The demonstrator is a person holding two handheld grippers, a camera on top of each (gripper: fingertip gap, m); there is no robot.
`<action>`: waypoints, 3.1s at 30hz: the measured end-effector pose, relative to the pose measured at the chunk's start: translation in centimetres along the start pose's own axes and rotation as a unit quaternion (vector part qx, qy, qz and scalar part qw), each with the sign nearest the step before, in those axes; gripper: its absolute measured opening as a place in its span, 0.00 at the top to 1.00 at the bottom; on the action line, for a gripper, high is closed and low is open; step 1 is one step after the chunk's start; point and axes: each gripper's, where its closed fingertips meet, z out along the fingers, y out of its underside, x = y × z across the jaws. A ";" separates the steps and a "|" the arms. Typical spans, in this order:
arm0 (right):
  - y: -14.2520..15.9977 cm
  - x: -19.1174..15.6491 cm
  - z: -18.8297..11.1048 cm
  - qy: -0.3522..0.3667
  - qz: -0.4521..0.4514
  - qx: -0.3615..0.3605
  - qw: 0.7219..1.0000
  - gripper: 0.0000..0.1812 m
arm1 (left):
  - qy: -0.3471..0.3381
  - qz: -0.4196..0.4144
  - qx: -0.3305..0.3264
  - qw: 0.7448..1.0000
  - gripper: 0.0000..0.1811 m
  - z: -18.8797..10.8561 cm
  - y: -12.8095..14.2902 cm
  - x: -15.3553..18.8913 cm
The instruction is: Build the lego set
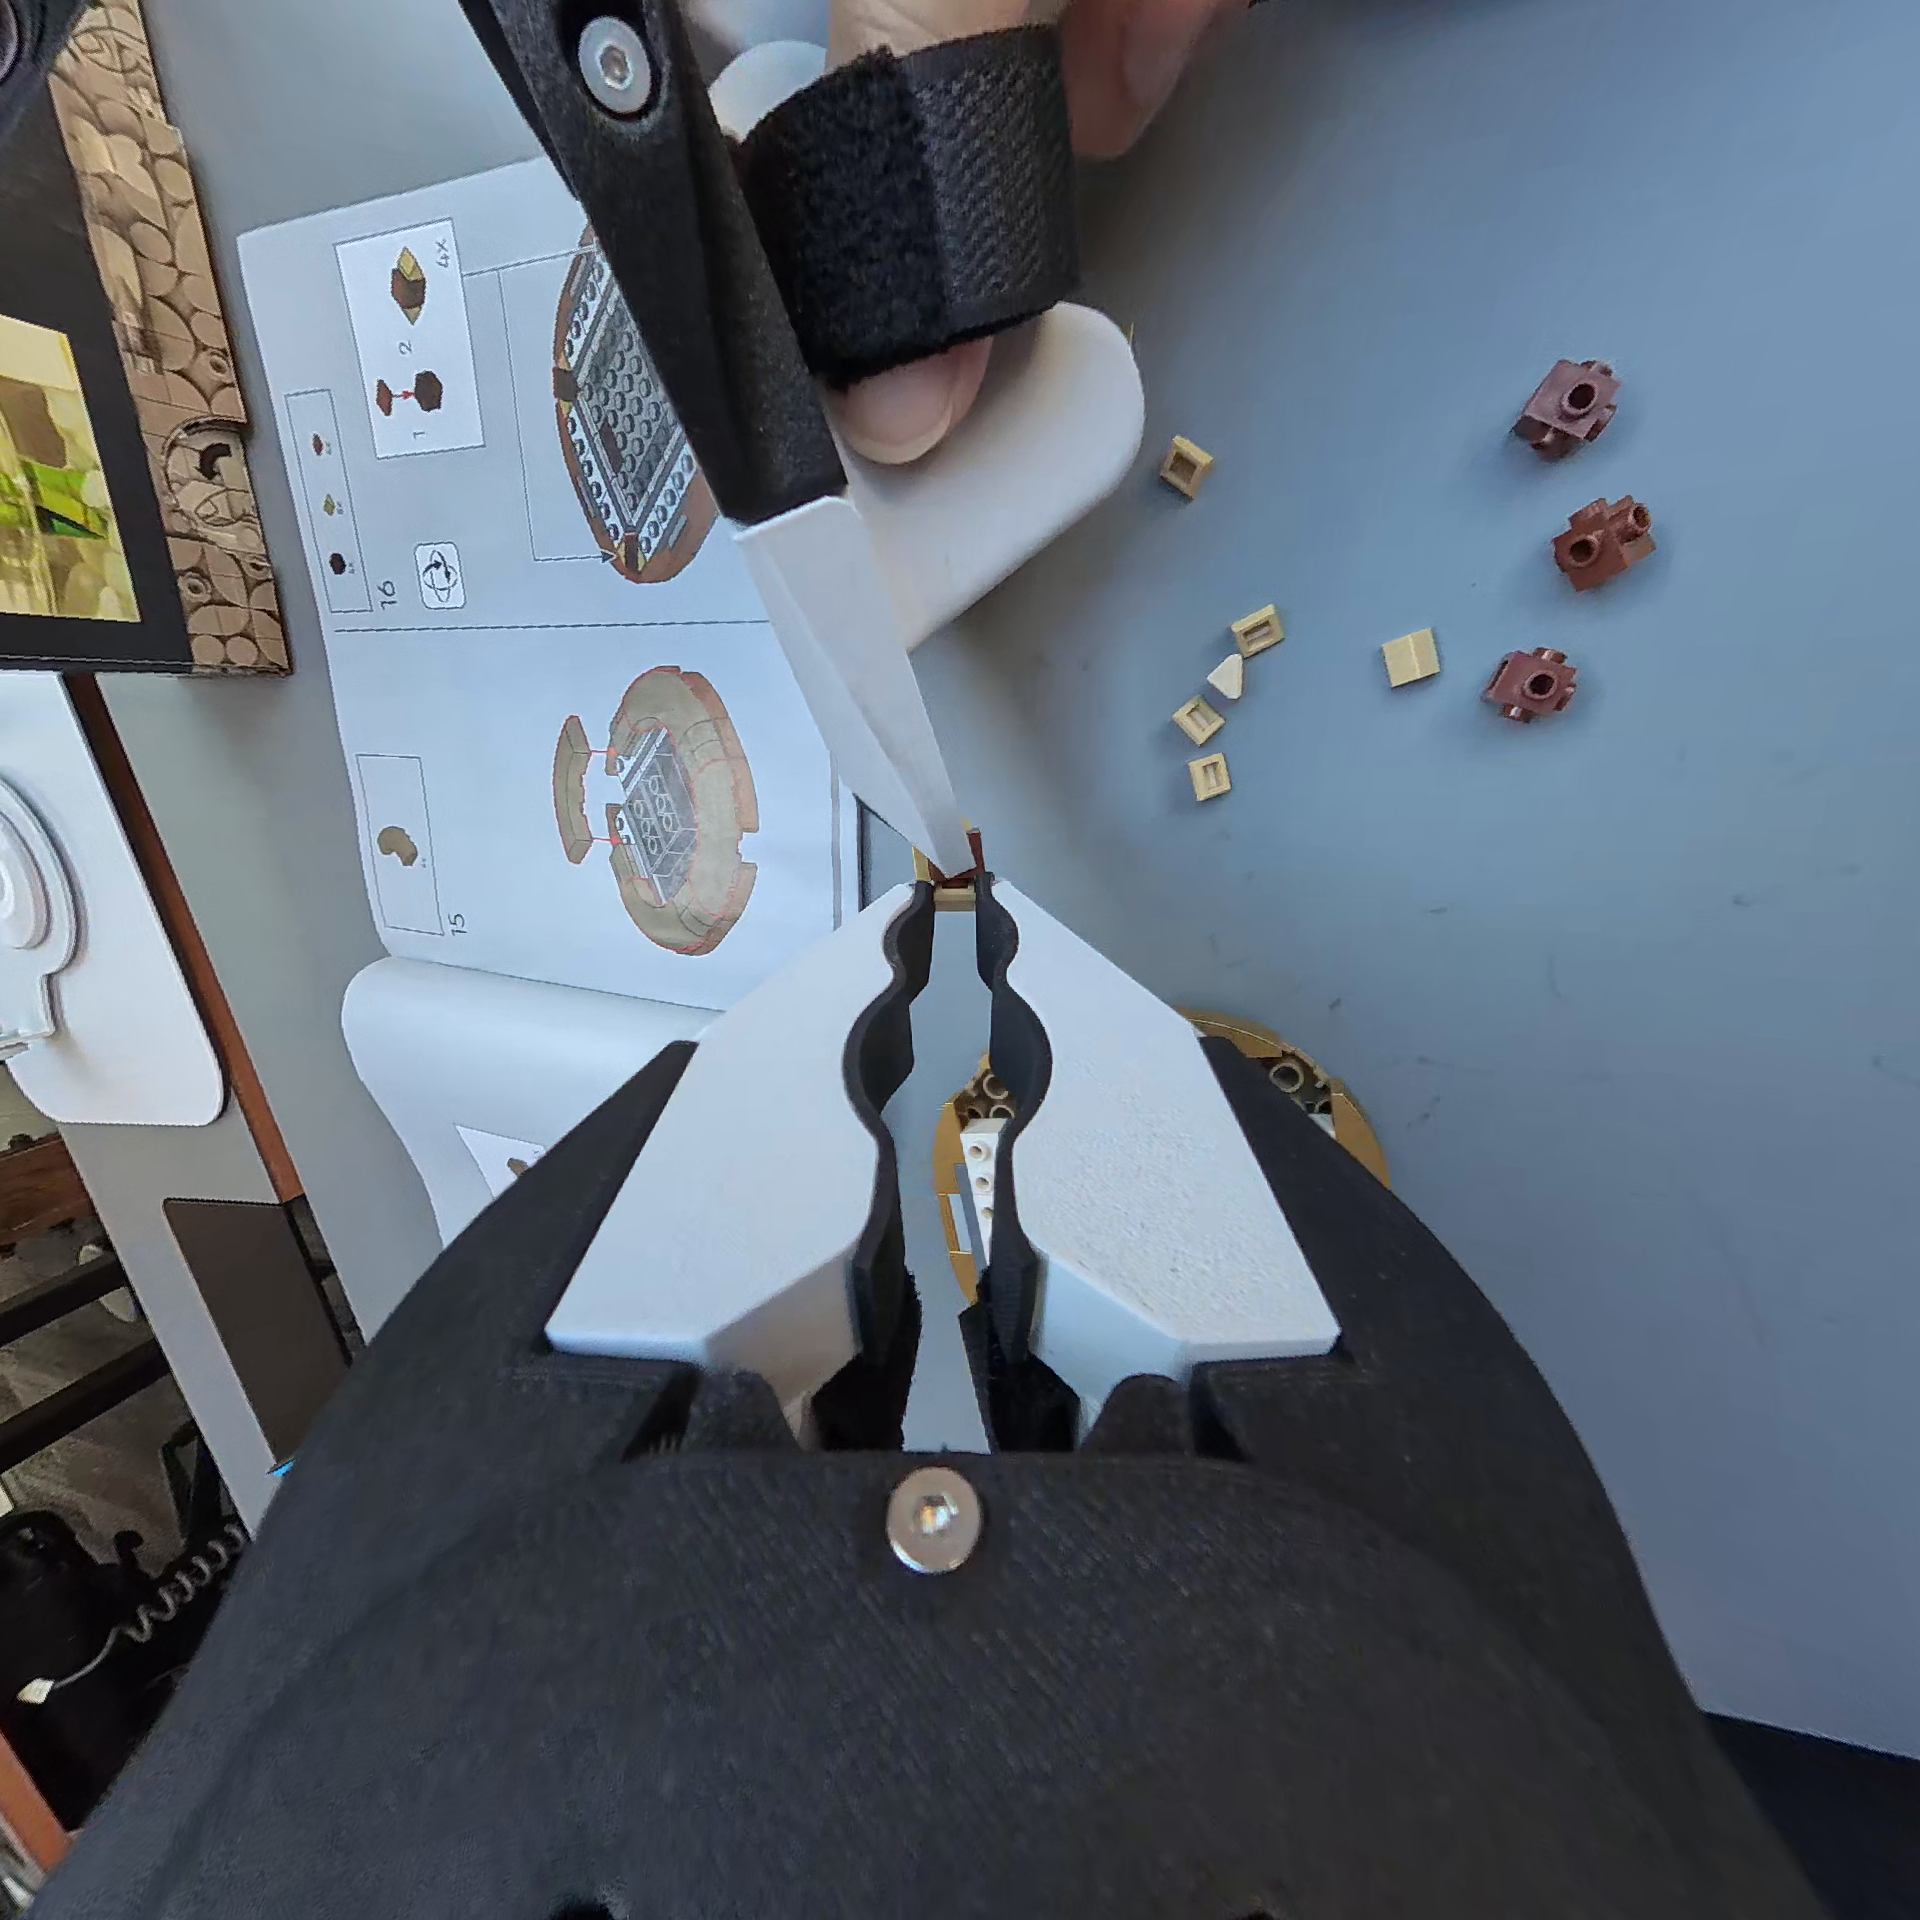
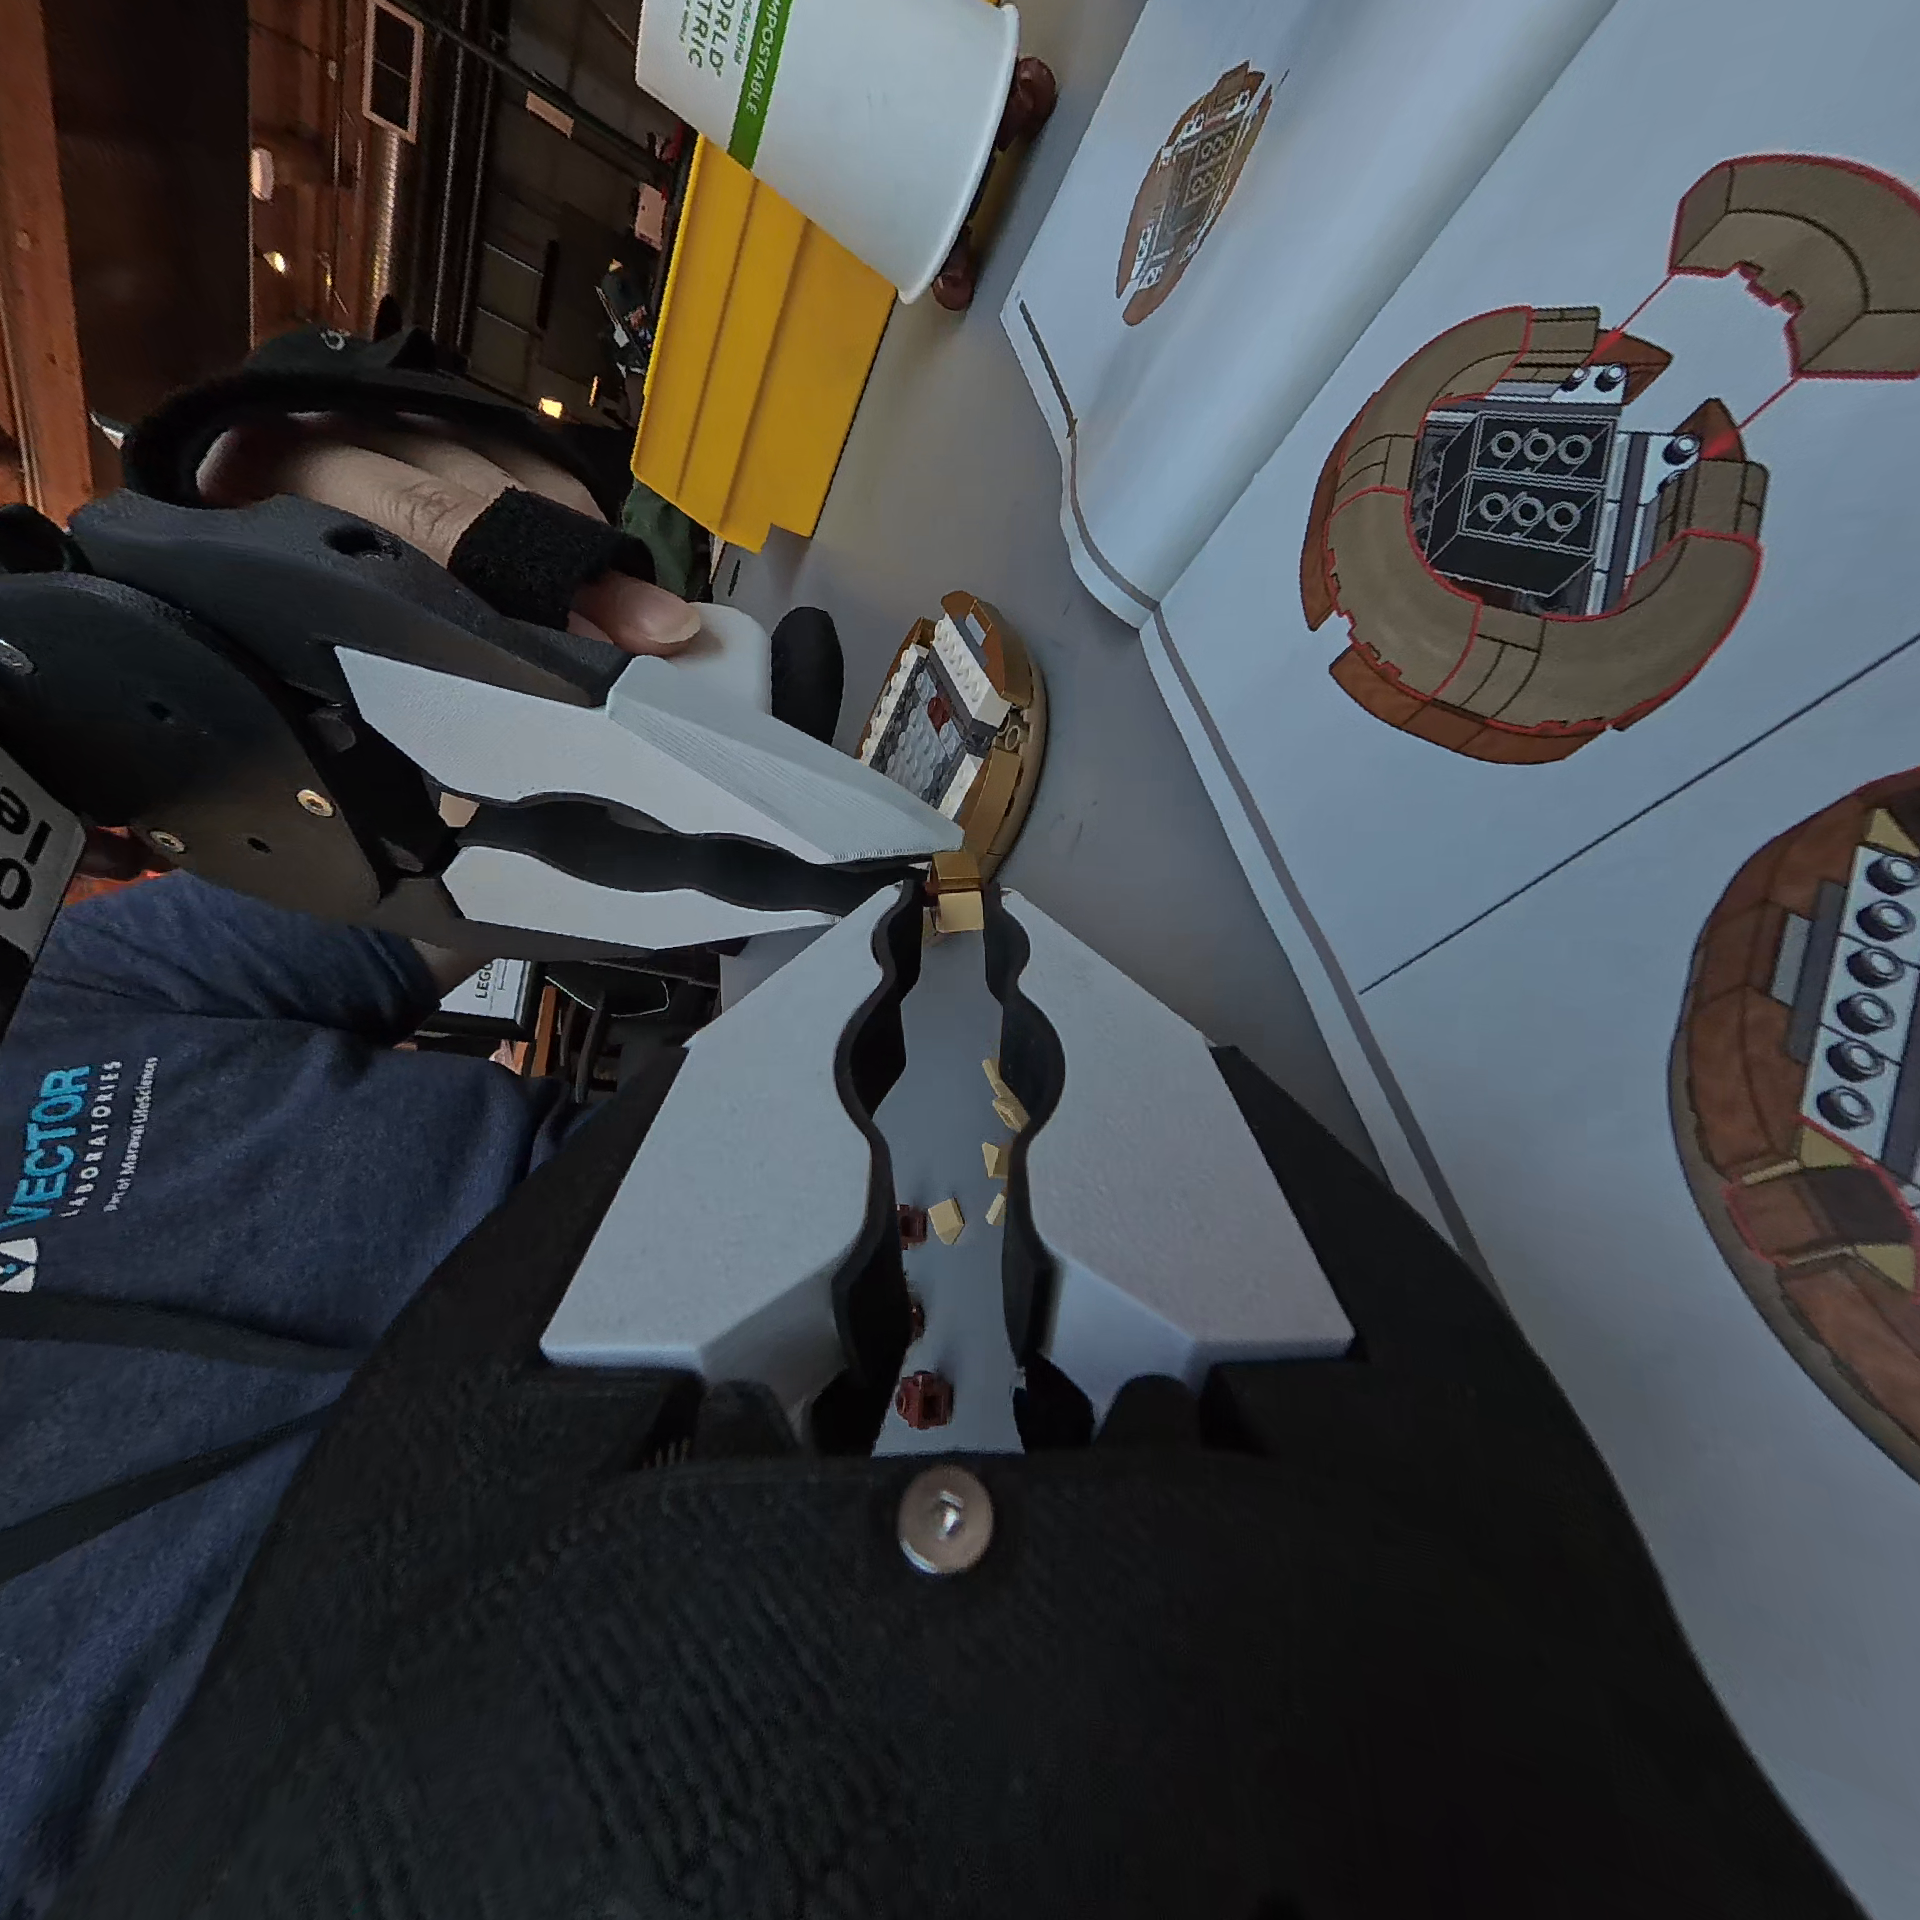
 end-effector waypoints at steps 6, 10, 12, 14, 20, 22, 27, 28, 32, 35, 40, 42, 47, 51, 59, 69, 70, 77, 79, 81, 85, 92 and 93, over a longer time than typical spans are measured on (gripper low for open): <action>-0.5 0.1 0.3 -0.004 0.008 0.020 1.000 0.94 | -0.007 -0.013 -0.002 1.000 0.97 0.1 0.4 -0.4; -0.8 0.1 0.6 -0.009 0.012 0.030 0.999 0.94 | -0.007 -0.027 0.004 1.000 0.97 0.0 0.4 -0.6; -0.9 0.1 0.7 -0.001 0.002 0.030 1.000 0.94 | -0.013 -0.019 0.002 1.000 0.97 0.0 0.4 -0.7; -1.0 0.2 0.7 0.002 0.001 0.035 0.999 0.94 | -0.019 -0.020 0.001 1.000 0.97 0.1 0.5 -0.8; -1.7 0.2 0.9 -0.010 0.022 0.062 0.998 0.94 | -0.026 -0.031 -0.010 0.999 0.97 -0.1 0.8 -1.4; -1.9 0.2 1.0 -0.013 0.030 0.072 0.997 0.94 | -0.026 -0.034 -0.017 0.999 0.97 -0.2 0.9 -1.6; -2.4 0.5 1.1 -0.002 0.036 0.093 0.995 0.93 | -0.036 -0.036 -0.044 0.998 0.97 -0.1 1.3 -2.1; -2.5 0.6 1.0 0.002 0.036 0.097 0.995 0.93 | -0.039 -0.037 -0.047 0.997 0.97 0.0 1.3 -2.2; -2.6 0.8 1.0 0.013 0.035 0.103 0.994 0.93 | -0.042 -0.034 -0.054 0.997 0.97 0.1 1.3 -2.3; -2.6 1.0 1.0 0.024 0.030 0.101 0.994 0.94 | -0.043 -0.032 -0.057 0.997 0.97 0.2 1.4 -2.3; -2.4 0.9 0.8 0.023 0.024 0.089 0.995 0.94 | -0.035 -0.038 -0.044 0.998 0.97 0.3 1.1 -2.1; -2.3 0.9 0.8 0.019 0.028 0.085 0.996 0.94 | -0.029 -0.046 -0.040 0.998 0.97 0.3 1.1 -2.0; -2.1 0.9 0.8 0.017 0.027 0.079 0.996 0.94 | -0.028 -0.056 -0.027 0.998 0.96 0.4 1.1 -1.9; -2.0 0.9 0.8 0.013 0.029 0.078 0.996 0.94 | -0.031 -0.060 -0.027 0.997 0.93 0.2 1.4 -2.0; -1.9 1.5 -0.1 0.033 0.010 0.065 0.997 0.94 | -0.004 -0.095 0.000 0.995 0.92 -0.6 1.9 -1.6; 0.5 2.4 -2.6 0.111 -0.109 -0.039 0.987 0.94 | 0.045 -0.135 0.056 0.988 0.92 0.7 0.4 0.5; 0.5 2.4 -2.8 0.106 -0.104 -0.038 0.988 0.94 | 0.045 -0.126 0.063 0.989 0.92 1.0 -0.1 0.5; -0.1 2.7 -4.7 0.097 -0.075 -0.006 0.992 0.94 | 0.073 -0.069 0.093 0.991 0.92 2.4 -1.7 0.3; -0.1 2.8 -4.9 0.100 -0.074 -0.006 0.992 0.94 | 0.086 -0.056 0.090 0.991 0.93 2.6 -1.7 0.5; 0.0 2.7 -5.0 0.100 -0.074 -0.008 0.992 0.94 | 0.090 -0.043 0.079 0.992 0.93 2.9 -1.4 0.5; 0.1 2.7 -5.2 0.102 -0.077 -0.012 0.992 0.94 | 0.111 -0.043 0.080 0.990 0.94 3.1 -1.4 0.8; 0.4 2.9 -5.4 0.102 -0.065 -0.017 0.992 0.94 | 0.125 -0.033 0.078 0.989 0.95 3.6 -1.3 1.0; 0.4 2.9 -5.4 0.102 -0.062 -0.018 0.993 0.94 | 0.128 -0.032 0.078 0.988 0.96 3.6 -1.3 1.0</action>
